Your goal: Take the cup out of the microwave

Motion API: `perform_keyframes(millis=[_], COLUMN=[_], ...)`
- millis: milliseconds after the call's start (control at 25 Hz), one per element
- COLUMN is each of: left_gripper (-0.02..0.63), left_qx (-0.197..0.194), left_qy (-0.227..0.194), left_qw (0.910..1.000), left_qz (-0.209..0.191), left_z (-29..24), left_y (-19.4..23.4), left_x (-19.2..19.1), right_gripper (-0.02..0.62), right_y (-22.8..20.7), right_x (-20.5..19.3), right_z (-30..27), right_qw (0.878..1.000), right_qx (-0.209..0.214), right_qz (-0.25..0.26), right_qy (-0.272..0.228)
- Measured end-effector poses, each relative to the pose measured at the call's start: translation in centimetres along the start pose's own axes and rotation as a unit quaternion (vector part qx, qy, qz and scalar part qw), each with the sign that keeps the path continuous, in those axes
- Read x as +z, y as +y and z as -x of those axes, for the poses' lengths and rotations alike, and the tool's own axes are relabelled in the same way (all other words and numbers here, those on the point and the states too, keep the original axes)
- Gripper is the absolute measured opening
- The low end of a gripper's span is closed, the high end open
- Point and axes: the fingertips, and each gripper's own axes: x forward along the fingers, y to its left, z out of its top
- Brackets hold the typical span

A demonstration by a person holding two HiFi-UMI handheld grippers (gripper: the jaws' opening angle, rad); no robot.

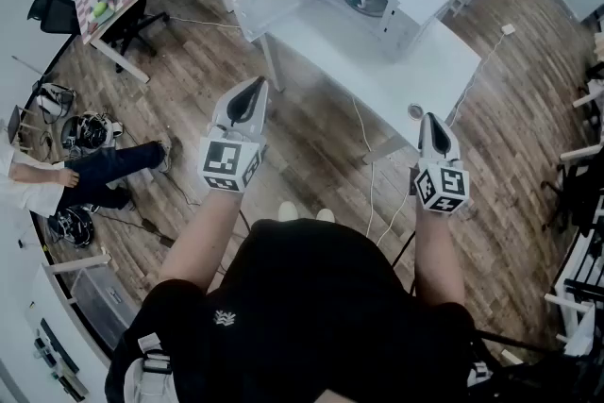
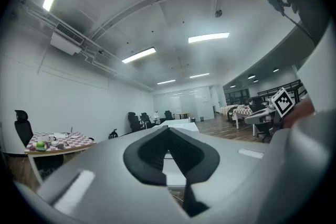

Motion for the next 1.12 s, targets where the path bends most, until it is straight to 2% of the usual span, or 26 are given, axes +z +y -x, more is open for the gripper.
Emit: perform_keyframes(millis=[560, 720, 840, 960, 1120], left_gripper=[0.002, 0.002, 0.002, 0.002, 0.002], left_qx=[0.036, 0.032, 0.026, 0.012, -0.012], left_qy=[0.023, 0.033, 0.022, 0.011, 0.003], left_qw=[0.999, 0.9989, 0.9992, 0.9996, 0.9997], left_qz=[-0.01, -0.013, -0.019, -0.022, -0.021], left_z=[-1.8, -2.9, -5.1, -7.9, -12.3], left_y=[-1.8, -1.4, 0.0, 1.6, 4.3], left_x=[-1.6, -2.6, -2.5, -2.3, -2.9], right_gripper=[0.0, 0.0, 0.0, 0.0, 0.0], right_y=[-1.1, -1.0, -1.3, -2.2, -2.2], right_x=[-2.6, -3.0, -2.7, -1.8, -1.6], right_z=[-3.3, -4.8, -6.7, -9.1, -13.0], right_qw=[0.998, 0.997, 0.998, 0.999, 1.0], right_qx=[0.062, 0.068, 0.06, 0.03, 0.009], right_qz=[-0.019, -0.028, -0.027, -0.024, -0.02], right_qy=[0.008, 0.008, 0.0, -0.014, -0.006])
